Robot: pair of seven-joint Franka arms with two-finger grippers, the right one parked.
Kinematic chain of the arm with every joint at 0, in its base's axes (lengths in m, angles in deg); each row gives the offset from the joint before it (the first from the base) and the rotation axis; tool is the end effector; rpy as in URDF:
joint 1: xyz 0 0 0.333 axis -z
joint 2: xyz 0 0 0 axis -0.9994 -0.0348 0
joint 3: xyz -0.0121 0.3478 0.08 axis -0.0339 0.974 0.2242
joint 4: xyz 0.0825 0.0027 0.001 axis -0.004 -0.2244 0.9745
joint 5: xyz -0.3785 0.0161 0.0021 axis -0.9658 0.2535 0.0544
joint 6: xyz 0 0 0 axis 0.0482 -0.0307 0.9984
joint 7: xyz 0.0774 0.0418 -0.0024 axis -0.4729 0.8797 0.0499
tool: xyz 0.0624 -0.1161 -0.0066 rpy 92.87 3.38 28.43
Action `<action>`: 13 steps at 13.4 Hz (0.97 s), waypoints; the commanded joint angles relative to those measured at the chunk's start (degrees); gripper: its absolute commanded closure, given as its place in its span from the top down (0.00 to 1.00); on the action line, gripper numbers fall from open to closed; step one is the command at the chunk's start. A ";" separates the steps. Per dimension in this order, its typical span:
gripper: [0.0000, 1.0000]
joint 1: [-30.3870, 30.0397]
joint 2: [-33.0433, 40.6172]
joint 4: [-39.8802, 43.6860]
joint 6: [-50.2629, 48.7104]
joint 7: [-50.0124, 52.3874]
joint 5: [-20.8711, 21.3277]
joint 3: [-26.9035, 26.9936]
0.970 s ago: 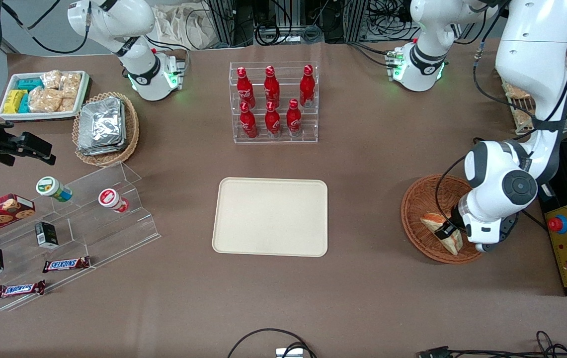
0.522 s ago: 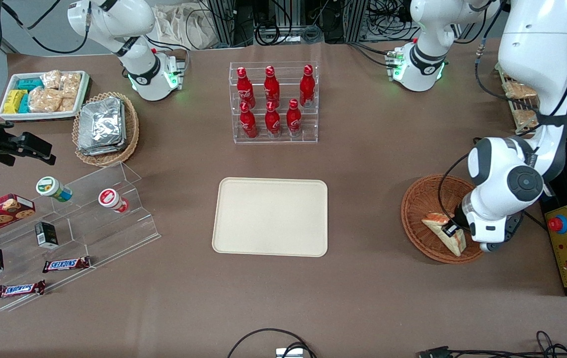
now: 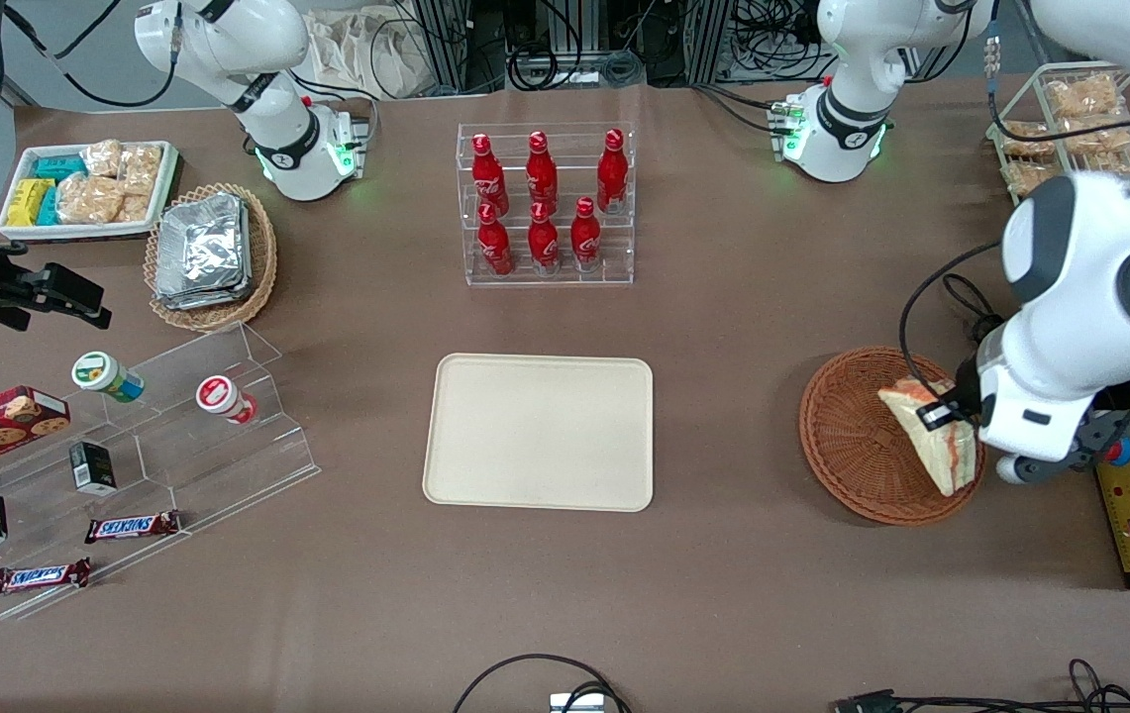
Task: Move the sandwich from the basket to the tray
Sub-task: 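Lift the sandwich and carry it with the left gripper to the tray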
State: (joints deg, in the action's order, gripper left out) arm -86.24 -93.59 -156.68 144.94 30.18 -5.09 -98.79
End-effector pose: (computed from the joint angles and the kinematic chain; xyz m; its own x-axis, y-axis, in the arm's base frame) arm 0.6343 -0.0983 0.5347 0.9394 0.3428 0.0046 0.3422 -0.9367 -0.0737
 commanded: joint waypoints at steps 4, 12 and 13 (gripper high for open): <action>0.00 14.39 -1.91 6.12 -3.23 -1.29 0.88 0.24; 0.00 27.06 -18.67 8.42 9.67 5.74 0.96 0.24; 0.00 27.42 -21.22 8.42 12.91 5.83 1.05 0.32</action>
State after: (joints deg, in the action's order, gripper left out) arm -60.01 -109.39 -151.40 155.01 35.13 -4.88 -99.25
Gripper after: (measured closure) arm 0.815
